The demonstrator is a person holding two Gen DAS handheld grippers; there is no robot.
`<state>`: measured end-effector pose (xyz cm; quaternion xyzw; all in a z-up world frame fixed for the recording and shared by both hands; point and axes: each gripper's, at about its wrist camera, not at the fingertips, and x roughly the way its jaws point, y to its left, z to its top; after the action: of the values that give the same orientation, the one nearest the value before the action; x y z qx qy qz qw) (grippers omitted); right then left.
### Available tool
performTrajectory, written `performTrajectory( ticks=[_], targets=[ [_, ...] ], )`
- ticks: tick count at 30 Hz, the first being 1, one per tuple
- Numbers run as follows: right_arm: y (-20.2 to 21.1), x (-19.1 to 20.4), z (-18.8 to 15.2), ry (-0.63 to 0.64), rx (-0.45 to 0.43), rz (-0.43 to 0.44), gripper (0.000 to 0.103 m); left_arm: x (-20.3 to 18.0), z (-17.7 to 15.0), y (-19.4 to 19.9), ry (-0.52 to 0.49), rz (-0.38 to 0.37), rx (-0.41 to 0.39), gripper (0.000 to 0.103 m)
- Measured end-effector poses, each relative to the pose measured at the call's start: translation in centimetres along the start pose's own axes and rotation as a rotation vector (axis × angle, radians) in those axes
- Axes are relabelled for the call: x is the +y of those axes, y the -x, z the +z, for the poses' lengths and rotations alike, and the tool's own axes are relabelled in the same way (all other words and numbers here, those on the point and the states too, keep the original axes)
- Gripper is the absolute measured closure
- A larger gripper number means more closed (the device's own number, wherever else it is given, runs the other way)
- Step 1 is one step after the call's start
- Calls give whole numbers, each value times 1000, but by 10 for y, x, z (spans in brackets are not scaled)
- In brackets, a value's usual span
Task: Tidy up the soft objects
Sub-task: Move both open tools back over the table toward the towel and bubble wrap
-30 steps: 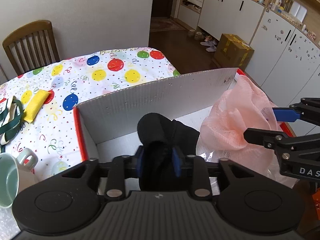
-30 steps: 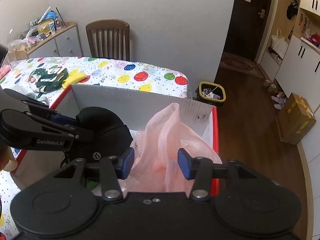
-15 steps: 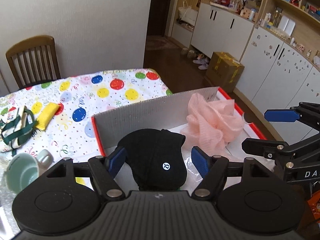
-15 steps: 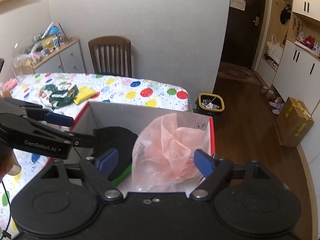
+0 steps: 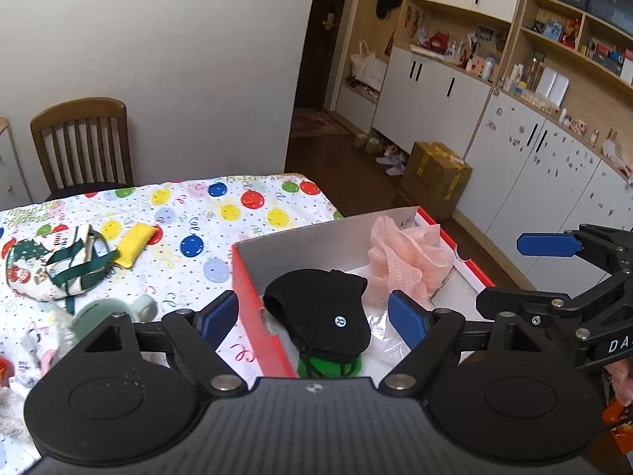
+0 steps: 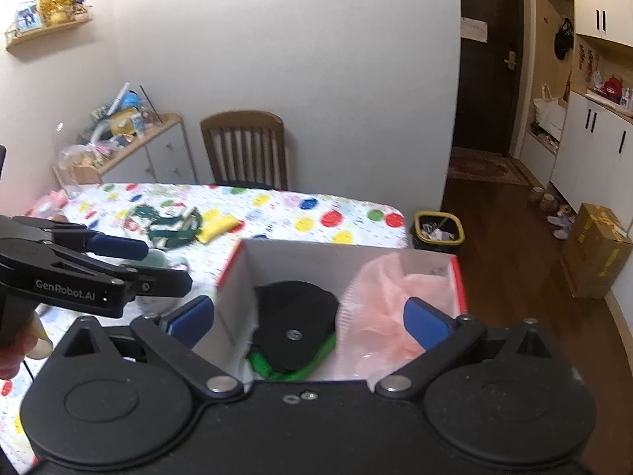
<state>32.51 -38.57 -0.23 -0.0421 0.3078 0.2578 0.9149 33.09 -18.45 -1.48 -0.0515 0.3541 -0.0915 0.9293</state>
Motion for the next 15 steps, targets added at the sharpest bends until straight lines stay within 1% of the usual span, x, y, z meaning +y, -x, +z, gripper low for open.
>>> performTrajectory(
  ticks=[6,8,10,13,15],
  targets=[
    [10,35,1,14,-28,46,1,21,-12,31,17,6,-35,13],
    [12,48,1,12,-32,63,1,30,-17,42,23,1,-44,9],
    [13,60,0,14,-30,79,1,41,-22,50,37,-3,-49,6],
    [10,79,-2,22,-22,94,1,59,-30,64,60,-8,-63,4],
    [8,90,-3,22,-14,109,1,71,-36,73,58,-7,-70,2]
  ],
)
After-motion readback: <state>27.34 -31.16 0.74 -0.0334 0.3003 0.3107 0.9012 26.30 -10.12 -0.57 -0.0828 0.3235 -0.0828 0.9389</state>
